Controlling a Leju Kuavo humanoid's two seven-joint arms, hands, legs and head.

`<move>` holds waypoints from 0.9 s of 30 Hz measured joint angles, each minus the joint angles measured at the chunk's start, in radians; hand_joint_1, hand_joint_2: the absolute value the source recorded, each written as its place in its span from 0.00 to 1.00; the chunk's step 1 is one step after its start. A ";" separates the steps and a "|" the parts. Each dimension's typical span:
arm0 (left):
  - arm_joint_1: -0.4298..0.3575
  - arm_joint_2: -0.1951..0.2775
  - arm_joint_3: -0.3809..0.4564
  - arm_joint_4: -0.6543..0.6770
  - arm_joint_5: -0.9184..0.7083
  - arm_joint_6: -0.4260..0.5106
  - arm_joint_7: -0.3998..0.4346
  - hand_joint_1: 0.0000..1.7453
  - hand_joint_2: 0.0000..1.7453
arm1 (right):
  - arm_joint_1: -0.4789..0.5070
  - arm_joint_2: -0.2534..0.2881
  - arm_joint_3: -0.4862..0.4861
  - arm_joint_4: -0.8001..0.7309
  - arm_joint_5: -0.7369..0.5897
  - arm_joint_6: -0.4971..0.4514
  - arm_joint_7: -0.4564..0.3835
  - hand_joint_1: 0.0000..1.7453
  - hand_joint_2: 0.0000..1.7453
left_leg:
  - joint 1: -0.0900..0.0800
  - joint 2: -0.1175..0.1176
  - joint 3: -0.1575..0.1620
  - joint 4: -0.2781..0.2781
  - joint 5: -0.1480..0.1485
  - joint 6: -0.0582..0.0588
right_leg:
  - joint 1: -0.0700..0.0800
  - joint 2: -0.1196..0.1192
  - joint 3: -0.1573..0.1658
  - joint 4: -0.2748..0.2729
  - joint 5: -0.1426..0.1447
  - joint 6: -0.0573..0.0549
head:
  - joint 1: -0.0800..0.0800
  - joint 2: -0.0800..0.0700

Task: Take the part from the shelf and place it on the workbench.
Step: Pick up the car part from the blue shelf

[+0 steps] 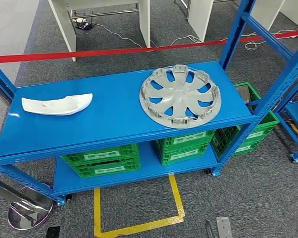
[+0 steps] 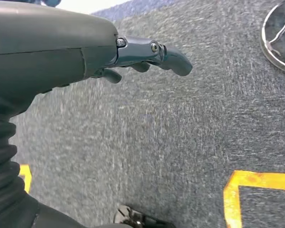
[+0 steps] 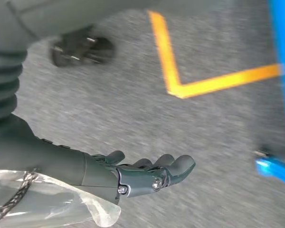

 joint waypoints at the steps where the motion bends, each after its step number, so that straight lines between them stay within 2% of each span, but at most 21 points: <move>1: -0.001 -0.001 0.002 0.001 -0.011 0.001 0.004 0.00 1.00 | -0.003 0.000 0.000 -0.008 0.003 -0.007 -0.009 0.00 1.00 | 0.000 0.000 0.000 0.000 0.000 0.000 | 0.000 0.000 0.000 0.000 0.000 0.000 | 0.000 0.000; 7: -0.009 -0.009 0.015 0.015 -0.099 0.013 0.032 0.00 1.00 | -0.006 0.002 -0.001 -0.136 0.050 -0.060 -0.061 0.00 1.00 | 0.000 0.000 0.000 0.000 0.000 0.000 | 0.000 0.000 0.000 0.000 0.000 0.000 | 0.000 0.000; 14: -0.014 -0.015 0.021 0.026 -0.169 0.015 0.057 0.00 1.00 | 0.024 0.003 0.013 -0.379 0.132 -0.111 -0.061 0.00 1.00 | 0.000 0.000 0.000 0.000 0.000 0.000 | 0.000 0.000 -0.001 0.000 0.000 0.000 | 0.000 0.000; 27: -0.017 -0.023 0.028 0.034 -0.251 0.031 0.082 0.00 1.00 | 0.121 0.003 0.105 -0.855 0.265 -0.205 -0.061 0.00 1.00 | 0.000 0.000 0.000 0.000 0.000 0.000 | 0.000 0.000 -0.001 0.000 0.000 0.000 | 0.000 0.000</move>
